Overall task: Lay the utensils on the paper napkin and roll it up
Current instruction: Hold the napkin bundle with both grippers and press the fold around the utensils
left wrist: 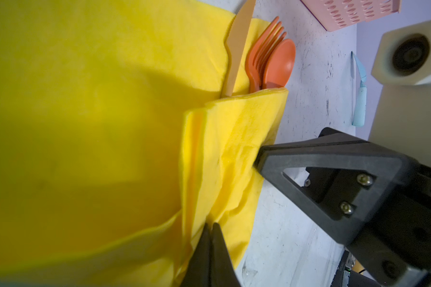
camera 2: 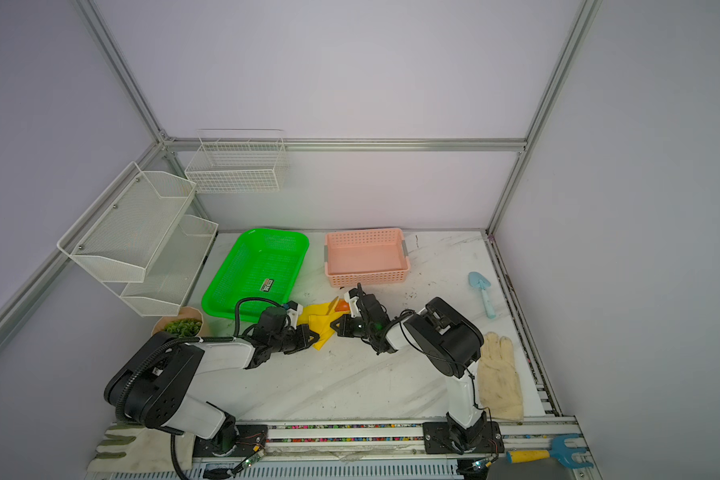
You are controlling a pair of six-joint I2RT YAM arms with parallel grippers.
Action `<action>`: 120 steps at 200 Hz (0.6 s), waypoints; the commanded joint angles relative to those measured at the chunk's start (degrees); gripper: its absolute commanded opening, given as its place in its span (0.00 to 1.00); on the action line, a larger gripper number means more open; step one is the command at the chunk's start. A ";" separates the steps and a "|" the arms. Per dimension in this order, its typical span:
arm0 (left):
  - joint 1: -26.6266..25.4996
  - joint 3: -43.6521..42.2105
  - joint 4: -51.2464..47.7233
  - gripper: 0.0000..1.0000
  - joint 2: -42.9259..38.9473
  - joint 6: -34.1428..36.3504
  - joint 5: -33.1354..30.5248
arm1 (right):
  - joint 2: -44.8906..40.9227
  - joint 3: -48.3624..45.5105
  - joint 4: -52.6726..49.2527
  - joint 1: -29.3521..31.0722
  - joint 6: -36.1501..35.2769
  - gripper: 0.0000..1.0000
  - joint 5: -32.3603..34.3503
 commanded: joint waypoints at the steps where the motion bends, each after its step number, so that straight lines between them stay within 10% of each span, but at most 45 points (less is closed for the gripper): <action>1: 0.65 -1.51 -3.81 0.04 -0.82 0.31 -2.43 | -2.67 0.89 -1.60 -1.76 -1.14 0.00 1.08; 120: 0.81 -1.62 -3.64 0.04 -0.98 0.22 -2.30 | -0.86 1.28 -2.07 -3.07 -2.48 0.00 0.45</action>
